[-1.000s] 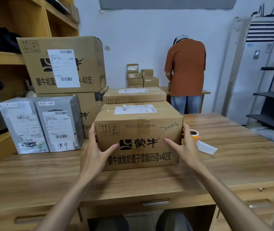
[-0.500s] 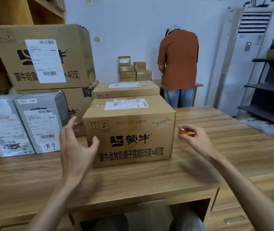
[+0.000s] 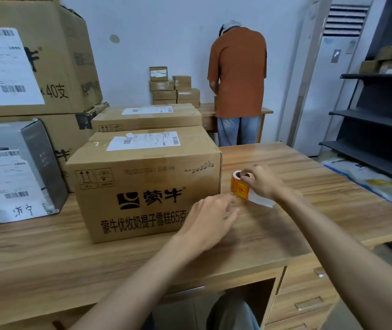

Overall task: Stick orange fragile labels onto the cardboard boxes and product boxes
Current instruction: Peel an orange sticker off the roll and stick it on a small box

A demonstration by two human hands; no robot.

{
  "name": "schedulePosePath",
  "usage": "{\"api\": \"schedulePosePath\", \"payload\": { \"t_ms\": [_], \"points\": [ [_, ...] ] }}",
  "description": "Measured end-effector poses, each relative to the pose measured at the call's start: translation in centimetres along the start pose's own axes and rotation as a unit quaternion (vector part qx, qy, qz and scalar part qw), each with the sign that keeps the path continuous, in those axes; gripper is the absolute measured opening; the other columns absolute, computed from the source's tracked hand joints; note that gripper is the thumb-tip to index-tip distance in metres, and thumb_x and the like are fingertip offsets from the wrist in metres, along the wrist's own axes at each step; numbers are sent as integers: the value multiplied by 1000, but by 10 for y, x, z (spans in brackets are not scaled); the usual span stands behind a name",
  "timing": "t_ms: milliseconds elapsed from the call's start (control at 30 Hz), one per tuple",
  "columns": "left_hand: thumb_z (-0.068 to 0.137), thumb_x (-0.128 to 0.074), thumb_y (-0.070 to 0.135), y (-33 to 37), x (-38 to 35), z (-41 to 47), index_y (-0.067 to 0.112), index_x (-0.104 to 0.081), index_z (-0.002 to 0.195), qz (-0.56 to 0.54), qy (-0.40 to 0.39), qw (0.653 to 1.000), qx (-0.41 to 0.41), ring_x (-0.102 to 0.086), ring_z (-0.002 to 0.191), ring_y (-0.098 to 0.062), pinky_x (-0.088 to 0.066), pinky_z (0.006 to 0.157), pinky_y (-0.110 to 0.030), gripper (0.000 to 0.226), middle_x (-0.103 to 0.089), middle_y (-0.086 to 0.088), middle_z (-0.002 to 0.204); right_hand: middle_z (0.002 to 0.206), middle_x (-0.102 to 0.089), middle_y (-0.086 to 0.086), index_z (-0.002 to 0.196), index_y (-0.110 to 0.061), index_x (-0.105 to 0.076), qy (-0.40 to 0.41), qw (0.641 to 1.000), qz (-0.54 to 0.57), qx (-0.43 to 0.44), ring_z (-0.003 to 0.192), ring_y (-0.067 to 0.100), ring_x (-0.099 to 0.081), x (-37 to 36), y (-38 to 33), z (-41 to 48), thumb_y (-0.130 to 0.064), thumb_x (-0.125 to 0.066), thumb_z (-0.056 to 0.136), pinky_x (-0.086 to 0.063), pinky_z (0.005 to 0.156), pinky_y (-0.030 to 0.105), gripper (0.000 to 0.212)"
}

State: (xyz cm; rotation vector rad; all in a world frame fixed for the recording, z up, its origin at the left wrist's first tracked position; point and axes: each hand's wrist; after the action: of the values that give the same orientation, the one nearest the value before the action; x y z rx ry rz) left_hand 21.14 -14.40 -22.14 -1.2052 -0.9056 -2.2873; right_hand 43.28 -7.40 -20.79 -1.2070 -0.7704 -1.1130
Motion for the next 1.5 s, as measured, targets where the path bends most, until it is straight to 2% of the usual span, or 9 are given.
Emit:
{"api": "schedulePosePath", "payload": {
  "t_ms": [233,367,533,633,767,1033,1233,1333,1500],
  "points": [
    [102,-51,24,14,-48,29,14,-64,124,-99,-4,986,133,-63,117,-36,-53,91,-42,27,-68,-13,124,119,-69,14,120,-10,-69,-31,997,45,-45,108,30,-63,-19,16,8,-27,-63,94,-51,92,43,32],
    [103,-52,24,12,-59,37,13,-63,125,-158,17,975,154,-69,88,-42,-58,76,-51,27,-68,-13,116,77,-66,5,89,-7,-77,-4,984,170,-55,68,12,-55,-14,30,-8,-23,-73,88,-40,62,28,16],
    [100,-58,26,15,-65,43,20,-62,116,-299,63,930,204,-71,74,-28,-61,63,-47,18,-69,2,105,82,-71,6,91,2,-77,44,922,375,-82,71,4,-58,3,29,-56,-12,-73,89,-44,68,14,15],
    [100,-63,23,23,-63,47,13,-62,111,-410,53,878,241,-58,55,-12,-50,37,-29,15,-65,-3,103,95,-75,19,99,4,-76,24,881,458,-115,82,15,-65,14,21,-84,-16,-72,90,-48,74,24,22],
    [96,-69,21,30,-63,48,11,-64,108,-486,34,831,268,-51,51,-9,-37,35,-23,16,-66,-7,93,105,-73,26,100,2,-75,10,841,520,-148,95,34,-71,19,16,-108,-21,-73,89,-55,90,42,26],
    [100,-64,18,28,-44,46,3,-71,103,-532,5,819,216,-39,45,-10,-34,39,-25,16,-48,-1,55,113,-75,1,110,-16,-77,-16,849,517,-106,94,24,-69,21,15,-122,-44,-50,101,-52,88,34,40],
    [101,-63,20,25,-34,41,-3,-70,94,-541,4,815,209,-38,45,-12,-36,42,-25,25,-44,-2,52,126,-65,-2,104,-14,-78,97,867,483,-72,80,11,-55,18,15,-133,-21,-59,98,-45,81,26,21],
    [101,-62,19,24,-35,40,-9,-68,95,-554,13,805,214,-36,46,-13,-35,42,-24,30,-40,-3,54,109,-62,-4,88,-18,-77,177,888,420,-57,85,5,-55,19,12,-137,-21,-74,87,-43,79,24,4],
    [101,-62,19,25,-44,39,-5,-66,88,-544,34,804,236,-36,46,-15,-34,41,-23,27,-41,-5,56,85,-69,2,84,-8,-73,83,903,413,-88,74,4,-55,14,13,-137,-23,-79,85,-41,71,24,16]
  ]
}}
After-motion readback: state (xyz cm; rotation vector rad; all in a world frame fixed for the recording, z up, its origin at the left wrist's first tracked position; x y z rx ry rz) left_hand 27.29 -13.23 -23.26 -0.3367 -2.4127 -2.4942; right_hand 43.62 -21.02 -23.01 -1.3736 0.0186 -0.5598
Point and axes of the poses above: each hand's wrist, its own z-axis towards the middle knuckle, its own x-axis out of the back of the hand, y = z × x
